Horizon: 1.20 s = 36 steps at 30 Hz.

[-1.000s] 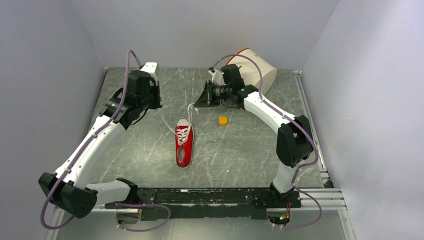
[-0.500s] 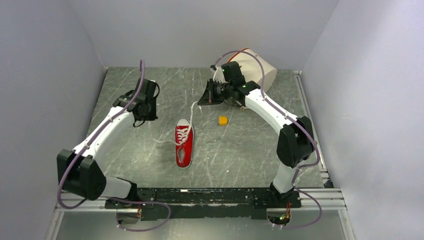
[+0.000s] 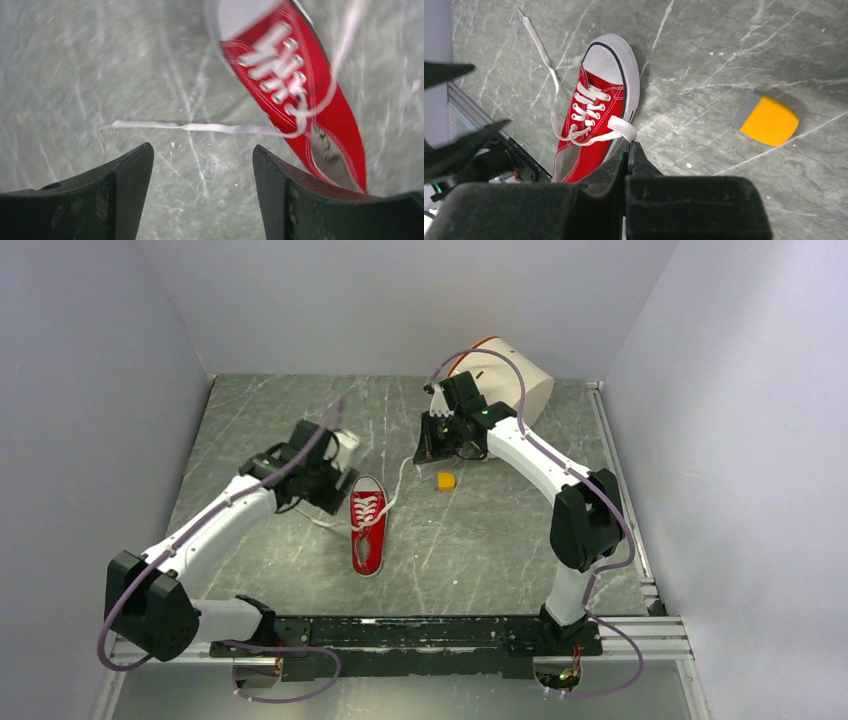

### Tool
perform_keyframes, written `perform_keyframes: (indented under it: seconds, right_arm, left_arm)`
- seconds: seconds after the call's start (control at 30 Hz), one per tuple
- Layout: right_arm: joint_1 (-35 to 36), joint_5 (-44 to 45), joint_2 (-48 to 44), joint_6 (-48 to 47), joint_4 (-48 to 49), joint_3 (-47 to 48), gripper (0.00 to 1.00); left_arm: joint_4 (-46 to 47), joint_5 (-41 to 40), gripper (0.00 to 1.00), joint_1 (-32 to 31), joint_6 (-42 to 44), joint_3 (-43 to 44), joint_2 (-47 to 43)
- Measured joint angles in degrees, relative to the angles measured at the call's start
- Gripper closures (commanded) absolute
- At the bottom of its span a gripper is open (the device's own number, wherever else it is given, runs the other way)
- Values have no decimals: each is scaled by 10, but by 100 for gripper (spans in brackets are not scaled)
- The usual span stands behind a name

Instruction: Tie the shoes

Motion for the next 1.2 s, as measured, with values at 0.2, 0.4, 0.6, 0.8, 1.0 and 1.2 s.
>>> perform_keyframes:
  seconds: [0.2,0.4,0.6,0.8,1.0,1.2]
  right_arm:
    - [0,-10,0,0,-4,0,100]
    - [0,-19,-12,0,1,-20,100]
    - [0,-28,-34,10,21,-59,100]
    - [0,-42,-41,19,38,-70,100]
    - [0,-47,-41,19,39,-70,100]
    - [0,-62,-41,23,40,-66,100]
  left_arm:
    - [22,34,27,-66,169,-61,-16]
    - [82,51,27,-61,245,-128,-30]
    - [122,72,32,-59,255,-166,-21]
    - [200,101,49,-48,242,-196,16]
    - [221,128,83,-45,224,-208,25]
    - [213,145,95,-45,213,-205,13]
